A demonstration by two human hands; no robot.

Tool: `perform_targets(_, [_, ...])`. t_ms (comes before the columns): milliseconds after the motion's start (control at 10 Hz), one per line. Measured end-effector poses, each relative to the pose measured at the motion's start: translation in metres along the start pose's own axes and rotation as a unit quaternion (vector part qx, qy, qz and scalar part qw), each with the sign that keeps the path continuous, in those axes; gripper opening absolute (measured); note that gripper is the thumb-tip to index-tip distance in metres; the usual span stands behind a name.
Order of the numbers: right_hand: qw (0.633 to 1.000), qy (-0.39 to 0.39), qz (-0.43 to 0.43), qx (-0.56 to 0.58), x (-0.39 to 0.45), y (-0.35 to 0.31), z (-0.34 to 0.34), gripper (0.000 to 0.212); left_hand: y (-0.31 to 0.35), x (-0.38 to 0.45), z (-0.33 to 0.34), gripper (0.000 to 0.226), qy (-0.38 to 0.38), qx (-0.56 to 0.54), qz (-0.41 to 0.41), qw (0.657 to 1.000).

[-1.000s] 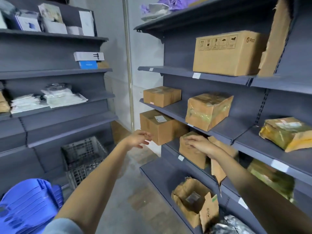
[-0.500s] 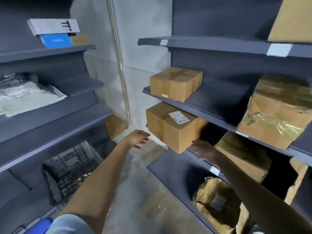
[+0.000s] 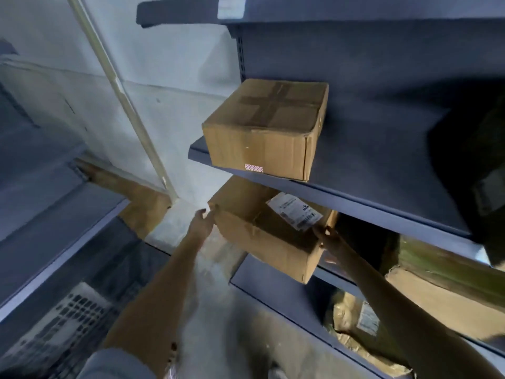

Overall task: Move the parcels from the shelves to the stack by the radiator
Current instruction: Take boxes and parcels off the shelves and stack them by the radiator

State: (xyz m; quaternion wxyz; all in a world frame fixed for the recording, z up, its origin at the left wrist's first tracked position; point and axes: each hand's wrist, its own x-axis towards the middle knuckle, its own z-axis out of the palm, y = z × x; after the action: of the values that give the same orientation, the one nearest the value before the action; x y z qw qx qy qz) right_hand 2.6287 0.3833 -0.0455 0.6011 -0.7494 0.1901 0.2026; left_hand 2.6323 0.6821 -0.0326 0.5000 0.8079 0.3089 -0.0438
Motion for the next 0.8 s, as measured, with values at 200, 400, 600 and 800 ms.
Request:
perform_targets(200, [0.987, -0.004, -0.095, 0.127, 0.028, 0.008, 0.007, 0.112, 0.026, 0.051, 0.013, 0.031, -0.055, -0.009, 0.032, 0.998])
perform_targets(400, [0.961, 0.031, -0.021, 0.272, 0.013, 0.017, 0.033, 0.045, 0.006, 0.045, 0.007, 0.044, 0.021, 0.016, 0.037, 0.999])
perform_targets(600, [0.966, 0.042, 0.057, 0.25, -0.034, 0.057, 0.035, 0.031, -0.032, 0.046, -0.035, 0.069, -0.083, 0.168, -0.022, 0.982])
perform_targets(800, [0.98, 0.042, 0.093, 0.168, -0.038, 0.069, 0.055, 0.064, -0.025, 0.045, -0.028, 0.082, -0.275, -0.004, -0.136, 0.952])
